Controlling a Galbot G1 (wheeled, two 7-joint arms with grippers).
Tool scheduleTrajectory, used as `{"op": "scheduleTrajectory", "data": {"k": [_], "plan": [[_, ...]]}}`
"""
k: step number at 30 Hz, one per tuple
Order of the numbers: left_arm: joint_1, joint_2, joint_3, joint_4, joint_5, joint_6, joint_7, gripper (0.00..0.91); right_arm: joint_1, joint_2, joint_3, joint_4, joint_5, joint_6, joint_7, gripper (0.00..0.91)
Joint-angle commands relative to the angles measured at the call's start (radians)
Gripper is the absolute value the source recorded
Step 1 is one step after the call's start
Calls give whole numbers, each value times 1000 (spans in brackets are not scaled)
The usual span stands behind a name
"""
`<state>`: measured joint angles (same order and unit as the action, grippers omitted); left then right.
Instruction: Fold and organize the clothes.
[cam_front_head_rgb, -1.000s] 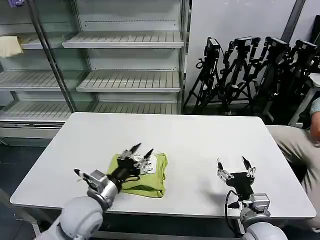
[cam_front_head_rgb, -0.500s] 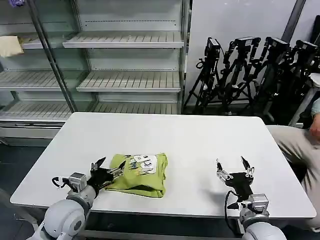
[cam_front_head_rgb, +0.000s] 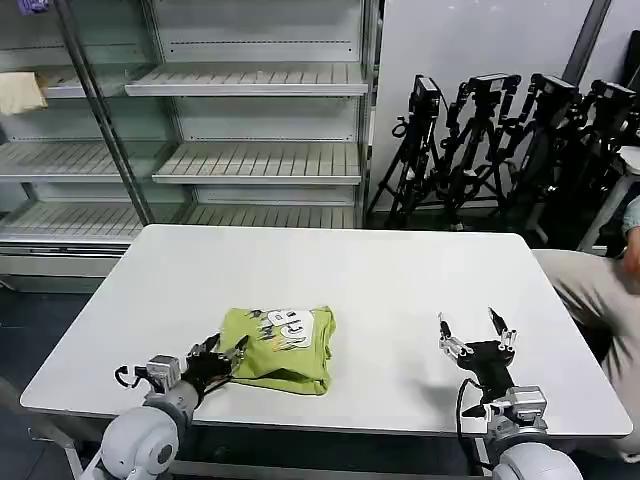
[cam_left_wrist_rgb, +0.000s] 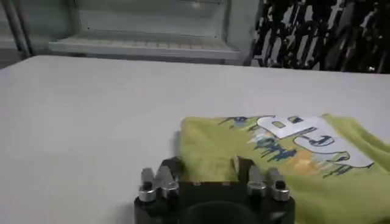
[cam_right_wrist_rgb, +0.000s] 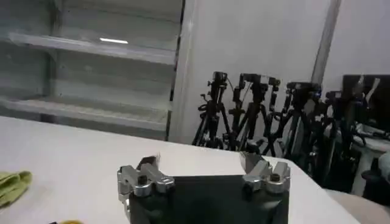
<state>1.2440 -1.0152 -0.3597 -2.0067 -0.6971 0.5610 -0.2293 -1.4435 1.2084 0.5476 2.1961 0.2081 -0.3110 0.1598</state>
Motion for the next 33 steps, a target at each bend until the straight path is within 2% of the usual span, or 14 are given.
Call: {"op": "scheduleTrajectory", "data": {"k": [1,6,12,15,19,20,24,26,29,31,32,33], "plan": [[3,-12,3,29,-10,13,13,10,3,-4,-3,-3,4,6,-1,907],[15,11,-26,36,50,5,60,10,8,-1,-12,-3,4,5,-1,907],[47,143,-194,42,139,-16,184,0,7,-12,-14,-6,16,10,-12,907],[53,244,-345,70,240,-42,265,0,10,-11,-15,-11,22,19,-14,907],[91,339,-586,126,354,-104,441,0,15,-12,-16,-24,31,41,-33,907],[108,386,-635,143,387,-132,483,0,20,-16,-15,-34,34,45,-35,907],[163,468,-783,151,552,-216,662,0,31,-20,-15,-36,42,48,-35,907],[178,453,-830,89,630,-219,714,0,36,-15,-21,-41,43,51,-41,907],[222,375,-780,-70,674,-210,662,0,33,-8,-34,-55,39,65,-49,907],[250,261,-677,-188,717,-187,580,10,26,-5,-37,-57,38,70,-52,907],[267,209,-611,-253,855,-208,523,10,22,-4,-37,-55,38,71,-54,907],[289,120,-527,-312,1023,-265,477,0,17,-3,-37,-52,39,70,-54,907]]}}
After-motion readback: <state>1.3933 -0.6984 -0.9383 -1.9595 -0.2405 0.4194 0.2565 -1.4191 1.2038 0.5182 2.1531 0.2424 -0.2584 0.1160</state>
